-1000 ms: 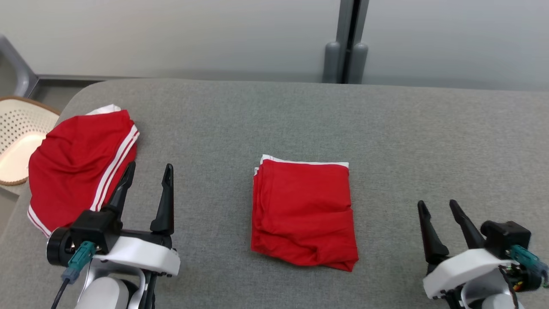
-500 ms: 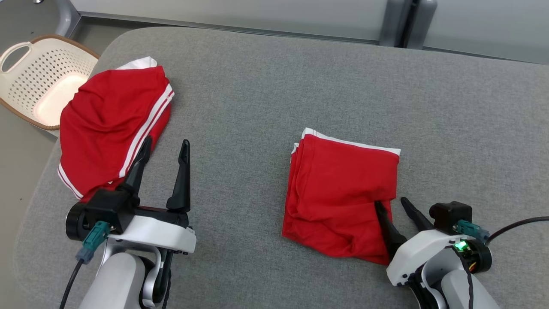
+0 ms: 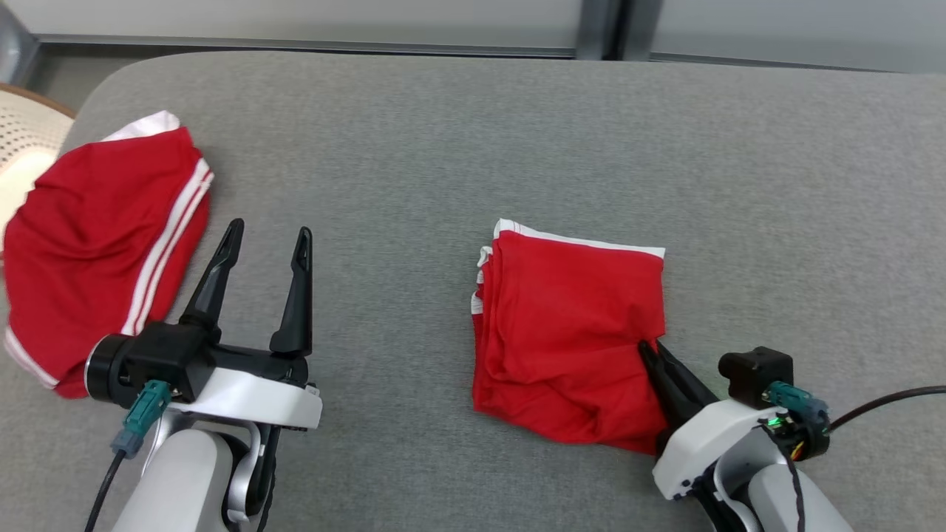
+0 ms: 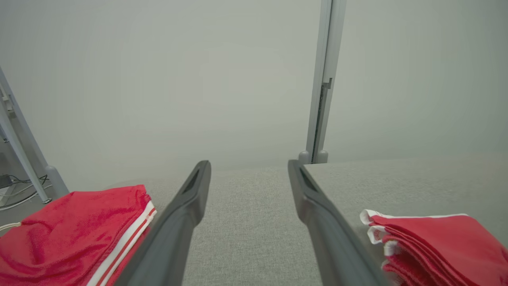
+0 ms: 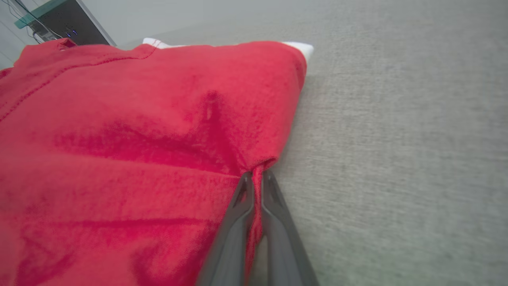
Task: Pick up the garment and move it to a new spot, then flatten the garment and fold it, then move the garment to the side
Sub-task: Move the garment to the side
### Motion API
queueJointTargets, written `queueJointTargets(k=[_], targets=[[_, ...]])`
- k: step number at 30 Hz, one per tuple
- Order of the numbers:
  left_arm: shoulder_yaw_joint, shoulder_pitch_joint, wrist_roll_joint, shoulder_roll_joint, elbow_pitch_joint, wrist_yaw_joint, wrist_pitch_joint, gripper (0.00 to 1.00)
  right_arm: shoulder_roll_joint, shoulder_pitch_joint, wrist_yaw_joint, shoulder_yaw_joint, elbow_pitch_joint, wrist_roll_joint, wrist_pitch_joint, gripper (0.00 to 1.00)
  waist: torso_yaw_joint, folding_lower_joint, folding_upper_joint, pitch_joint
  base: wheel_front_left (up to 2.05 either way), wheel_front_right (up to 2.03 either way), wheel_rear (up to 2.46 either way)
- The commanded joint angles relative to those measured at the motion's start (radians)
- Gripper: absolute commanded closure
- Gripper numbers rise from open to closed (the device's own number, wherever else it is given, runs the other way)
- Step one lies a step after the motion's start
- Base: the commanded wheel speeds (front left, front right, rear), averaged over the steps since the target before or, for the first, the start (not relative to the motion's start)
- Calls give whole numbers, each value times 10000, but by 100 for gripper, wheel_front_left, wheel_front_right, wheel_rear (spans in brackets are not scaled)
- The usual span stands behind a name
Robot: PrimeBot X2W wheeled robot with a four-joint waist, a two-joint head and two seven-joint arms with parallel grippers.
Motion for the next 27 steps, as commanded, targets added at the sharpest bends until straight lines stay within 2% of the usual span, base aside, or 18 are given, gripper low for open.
queueJointTargets(k=[1, 3, 10, 17, 20, 27], targets=[[-21, -215, 100, 79, -134, -11, -1, 0, -441, 345, -112, -204, 214, -105, 61, 100, -739, 0, 0, 223, 0, 0, 0], [-27, -225, 135, 150, -226, 6, 34, 0, -496, 325, -112, -230, 152, -105, 47, 100, -983, 0, 0, 263, 0, 0, 0], [-59, -266, 359, 619, -964, 28, 474, 0, -956, 15, -101, -421, -277, -126, -206, 100, -2584, 0, 0, 667, 0, 0, 0], [-380, -505, 605, 874, -1881, -115, 983, 0, -1634, -656, -75, -262, -371, -137, -377, 100, -3636, 0, 0, 1213, 0, 0, 0], [-597, -678, 672, 886, -2300, -206, 1266, 0, -2224, -1023, -74, -193, -324, 18, -272, 100, -3876, 0, 0, 1563, 0, 0, 0], [-843, -1323, 809, 955, -2830, -381, 1560, 0, -4227, -2075, -72, -422, -204, 15, 127, 100, -4016, 0, 0, 2474, 0, 0, 0]])
